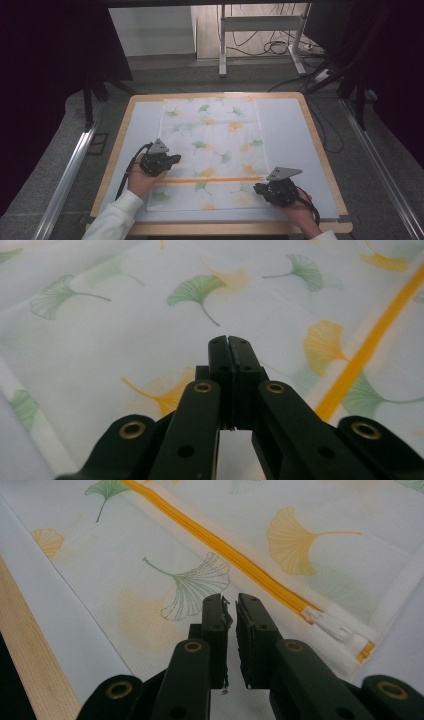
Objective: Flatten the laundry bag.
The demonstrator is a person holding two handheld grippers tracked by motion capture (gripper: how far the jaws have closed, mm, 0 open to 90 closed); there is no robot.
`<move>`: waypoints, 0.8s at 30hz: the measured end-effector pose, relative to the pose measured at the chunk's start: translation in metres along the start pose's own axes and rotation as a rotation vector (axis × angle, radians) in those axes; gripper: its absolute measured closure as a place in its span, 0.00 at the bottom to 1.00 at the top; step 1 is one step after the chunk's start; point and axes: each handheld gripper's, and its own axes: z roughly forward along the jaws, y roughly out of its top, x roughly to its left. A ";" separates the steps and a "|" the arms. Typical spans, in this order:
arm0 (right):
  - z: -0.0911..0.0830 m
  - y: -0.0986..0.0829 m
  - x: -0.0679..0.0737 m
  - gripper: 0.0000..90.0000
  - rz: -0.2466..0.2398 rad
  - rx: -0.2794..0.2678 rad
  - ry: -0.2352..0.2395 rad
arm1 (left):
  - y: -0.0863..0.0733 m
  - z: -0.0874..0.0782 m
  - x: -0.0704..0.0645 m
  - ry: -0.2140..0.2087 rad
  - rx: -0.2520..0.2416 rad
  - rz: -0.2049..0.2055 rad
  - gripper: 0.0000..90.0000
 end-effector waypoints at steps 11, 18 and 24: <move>-0.001 0.004 -0.010 0.91 0.036 -0.024 0.008 | -0.007 -0.016 -0.020 -0.038 -0.050 -0.019 0.99; -0.007 0.001 -0.012 0.91 0.057 -0.039 -0.010 | -0.009 -0.020 -0.027 -0.044 -0.065 -0.016 0.97; -0.011 -0.003 -0.013 0.91 0.062 -0.042 -0.008 | -0.007 -0.020 -0.034 -0.027 -0.077 -0.028 0.86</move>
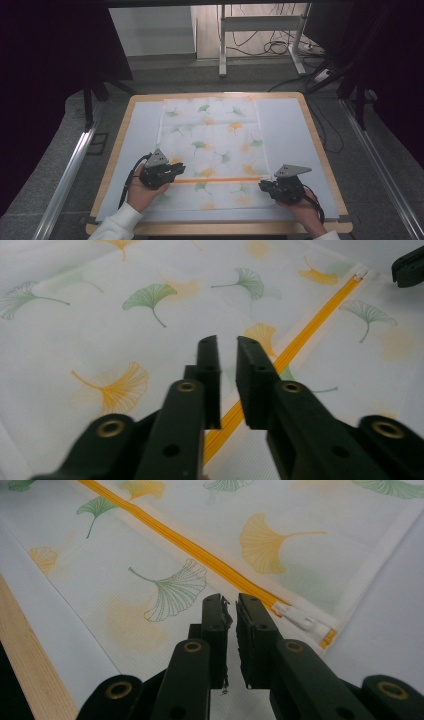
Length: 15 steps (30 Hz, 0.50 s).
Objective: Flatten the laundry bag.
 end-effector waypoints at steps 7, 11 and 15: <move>-0.010 -0.006 0.000 0.92 0.012 -0.017 -0.003 | 0.005 -0.004 -0.016 0.034 -0.030 0.024 0.59; -0.011 -0.006 0.002 0.99 0.007 -0.010 -0.003 | 0.008 -0.006 -0.018 0.021 -0.030 0.037 0.54; -0.010 -0.007 0.004 0.99 0.009 0.012 -0.002 | 0.011 -0.007 -0.019 0.008 -0.035 0.035 0.51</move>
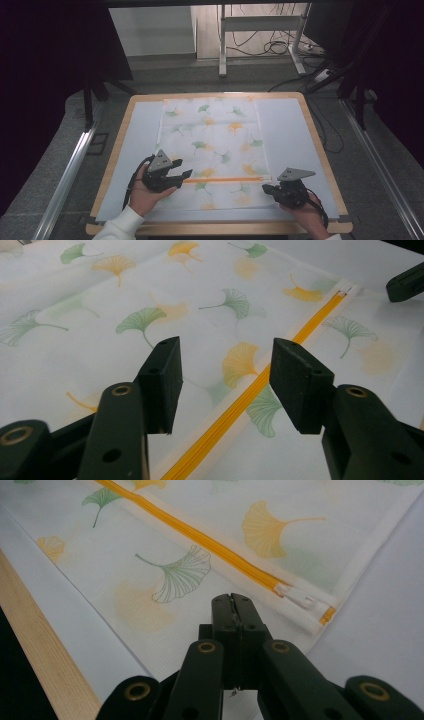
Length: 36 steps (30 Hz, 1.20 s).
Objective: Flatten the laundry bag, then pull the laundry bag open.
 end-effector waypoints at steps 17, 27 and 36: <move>-0.010 -0.012 0.002 0.99 0.011 0.010 -0.028 | 0.023 0.024 -0.027 -0.063 0.040 0.057 0.46; -0.012 -0.018 0.003 0.99 0.024 0.024 -0.059 | 0.039 0.056 -0.046 -0.144 0.090 0.110 0.47; -0.006 -0.016 0.007 0.99 0.003 0.030 -0.060 | 0.055 0.080 -0.063 -0.189 0.108 0.149 0.47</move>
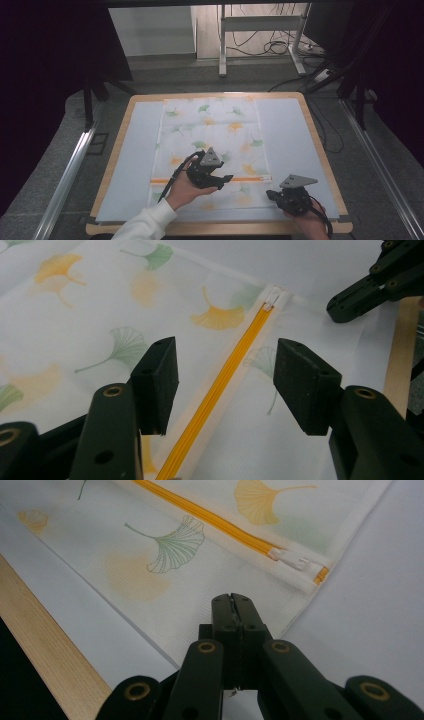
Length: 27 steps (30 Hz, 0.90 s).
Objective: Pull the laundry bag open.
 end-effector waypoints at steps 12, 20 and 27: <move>0.007 0.009 -0.002 0.99 -0.030 -0.002 0.001 | 0.019 0.015 0.001 -0.017 0.002 0.013 0.47; 0.006 0.004 -0.007 0.99 -0.015 0.010 -0.006 | 0.030 0.029 -0.001 -0.042 0.015 0.027 0.48; 0.008 0.003 -0.005 0.99 -0.017 0.021 -0.004 | 0.035 0.045 -0.007 -0.054 0.031 0.029 0.52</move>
